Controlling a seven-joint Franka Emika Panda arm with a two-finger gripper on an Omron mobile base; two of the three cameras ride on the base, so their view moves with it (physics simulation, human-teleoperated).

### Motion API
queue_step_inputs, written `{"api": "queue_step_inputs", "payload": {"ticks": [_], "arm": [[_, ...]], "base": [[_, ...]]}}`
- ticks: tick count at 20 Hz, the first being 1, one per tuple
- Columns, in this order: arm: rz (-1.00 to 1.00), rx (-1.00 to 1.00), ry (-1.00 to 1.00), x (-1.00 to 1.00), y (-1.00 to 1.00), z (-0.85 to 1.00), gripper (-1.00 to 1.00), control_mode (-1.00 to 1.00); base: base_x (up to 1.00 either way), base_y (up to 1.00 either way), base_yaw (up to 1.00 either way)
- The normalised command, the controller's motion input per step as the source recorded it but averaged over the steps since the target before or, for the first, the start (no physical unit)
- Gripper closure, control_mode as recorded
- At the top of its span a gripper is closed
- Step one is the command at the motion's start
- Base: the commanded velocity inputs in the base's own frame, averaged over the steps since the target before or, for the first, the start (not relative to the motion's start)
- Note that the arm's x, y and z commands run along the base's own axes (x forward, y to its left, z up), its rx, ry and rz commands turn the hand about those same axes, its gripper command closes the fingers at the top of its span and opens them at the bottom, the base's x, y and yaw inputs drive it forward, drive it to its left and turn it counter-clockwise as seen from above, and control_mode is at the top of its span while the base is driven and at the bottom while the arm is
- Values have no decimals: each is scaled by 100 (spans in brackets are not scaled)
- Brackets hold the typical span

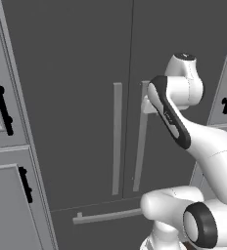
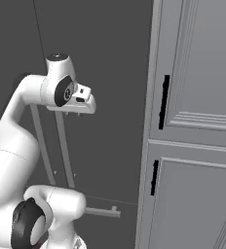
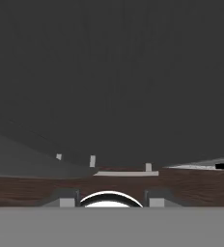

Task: Take the strawberry from the fridge and place it on top of the pancake, located on the dining counter.

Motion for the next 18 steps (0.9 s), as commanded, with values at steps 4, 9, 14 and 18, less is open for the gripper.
{"api": "queue_step_inputs", "payload": {"ticks": [4, 9, 14, 18], "arm": [[0, 0, 0, 0, 0, 0, -100, 100], [0, 0, 0, 0, 0, 0, -100, 100], [0, 0, 0, 0, 0, 0, -100, 100], [0, 0, 0, 0, 0, 0, -100, 100]], "base": [[-20, -5, 0], [-65, -6, -3], [-45, 22, 0], [-4, 67, -4]]}}
